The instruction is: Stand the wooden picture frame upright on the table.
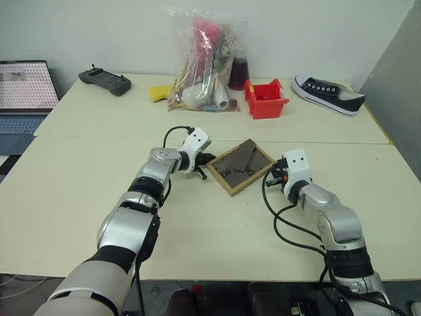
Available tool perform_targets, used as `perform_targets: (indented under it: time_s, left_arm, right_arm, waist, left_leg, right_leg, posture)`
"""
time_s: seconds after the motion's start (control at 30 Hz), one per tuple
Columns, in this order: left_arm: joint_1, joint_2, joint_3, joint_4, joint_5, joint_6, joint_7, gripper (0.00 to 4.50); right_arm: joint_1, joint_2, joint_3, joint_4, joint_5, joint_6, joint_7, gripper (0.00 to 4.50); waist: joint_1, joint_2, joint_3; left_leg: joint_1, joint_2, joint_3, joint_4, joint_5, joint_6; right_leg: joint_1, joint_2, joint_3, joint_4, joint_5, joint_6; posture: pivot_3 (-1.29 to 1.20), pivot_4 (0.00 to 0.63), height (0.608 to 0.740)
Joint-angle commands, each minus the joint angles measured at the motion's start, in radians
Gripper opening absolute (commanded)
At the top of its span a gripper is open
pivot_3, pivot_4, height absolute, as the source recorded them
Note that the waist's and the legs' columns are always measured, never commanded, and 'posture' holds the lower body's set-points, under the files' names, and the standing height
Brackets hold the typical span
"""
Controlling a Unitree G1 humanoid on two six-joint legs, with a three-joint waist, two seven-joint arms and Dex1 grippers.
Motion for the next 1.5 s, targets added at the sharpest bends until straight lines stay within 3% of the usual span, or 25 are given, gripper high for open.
perform_targets:
  time_s: [0.03,0.4,0.53,0.73,0.97,1.3,1.5]
  left_arm:
    - [0.078,0.045,-0.022,-0.183,-0.021,0.044,-0.165,0.04]
    - [0.346,0.145,0.006,-0.729,-0.141,0.374,-0.266,0.04]
    - [0.362,0.158,0.013,-0.756,-0.146,0.403,-0.234,0.04]
    - [0.268,0.119,0.022,-0.546,-0.067,0.275,-0.026,0.04]
    - [0.243,0.053,-0.008,-0.498,-0.069,0.236,0.004,0.04]
    - [0.372,0.097,-0.013,-0.785,-0.114,0.374,-0.061,0.04]
    - [0.552,0.201,0.002,-1.125,-0.184,0.536,-0.101,0.04]
  right_arm:
    - [-0.052,0.021,-0.008,0.048,0.0,-0.089,0.021,0.0]
    - [-0.067,0.01,-0.028,0.062,0.078,-0.131,0.166,0.0]
    - [-0.071,-0.028,-0.013,0.09,0.051,-0.135,0.19,0.0]
    - [-0.083,-0.046,-0.065,0.14,-0.016,-0.156,0.075,0.0]
    - [-0.049,0.004,0.004,0.149,-0.022,-0.14,0.1,0.0]
    - [-0.019,0.049,0.055,0.069,0.051,-0.107,0.227,0.0]
    - [0.021,0.006,0.076,-0.025,0.073,-0.049,0.297,0.0]
  waist:
    - [-0.006,0.0,0.0]
    - [-0.019,0.001,0.0]
    - [-0.015,0.001,0.0]
    - [-0.013,0.001,0.0]
    - [-0.013,0.001,-0.001]
    - [-0.019,0.001,-0.001]
    - [-0.023,0.002,-0.001]
  left_leg:
    - [0.0,0.0,0.0,0.0,0.0,-0.001]
    - [0.0,0.001,-0.001,0.0,0.001,-0.002]
    - [0.0,0.001,-0.001,0.001,0.0,0.0]
    - [0.0,0.001,-0.001,0.001,0.0,0.0]
    - [0.0,0.0,-0.001,0.001,0.0,0.0]
    - [0.0,0.0,-0.001,0.0,0.001,-0.002]
    - [0.0,0.001,-0.001,0.0,0.001,-0.002]
  right_leg:
    - [0.0,0.0,0.001,0.0,0.0,0.0]
    - [0.0,0.0,-0.001,0.002,0.0,0.0]
    - [0.001,-0.001,-0.001,0.001,0.0,0.0]
    - [0.001,-0.001,-0.001,0.002,0.0,0.0]
    - [0.001,-0.001,-0.001,0.001,0.0,0.0]
    - [0.0,-0.001,-0.001,0.002,0.0,0.0]
    - [0.0,-0.001,-0.001,0.002,0.0,0.0]
  posture:
    - [0.0,0.15,0.74]
    - [0.0,0.15,0.74]
    - [0.0,0.15,0.74]
    - [0.0,0.15,0.74]
    - [0.0,0.15,0.74]
    - [0.0,0.15,0.74]
    - [0.0,0.15,0.74]
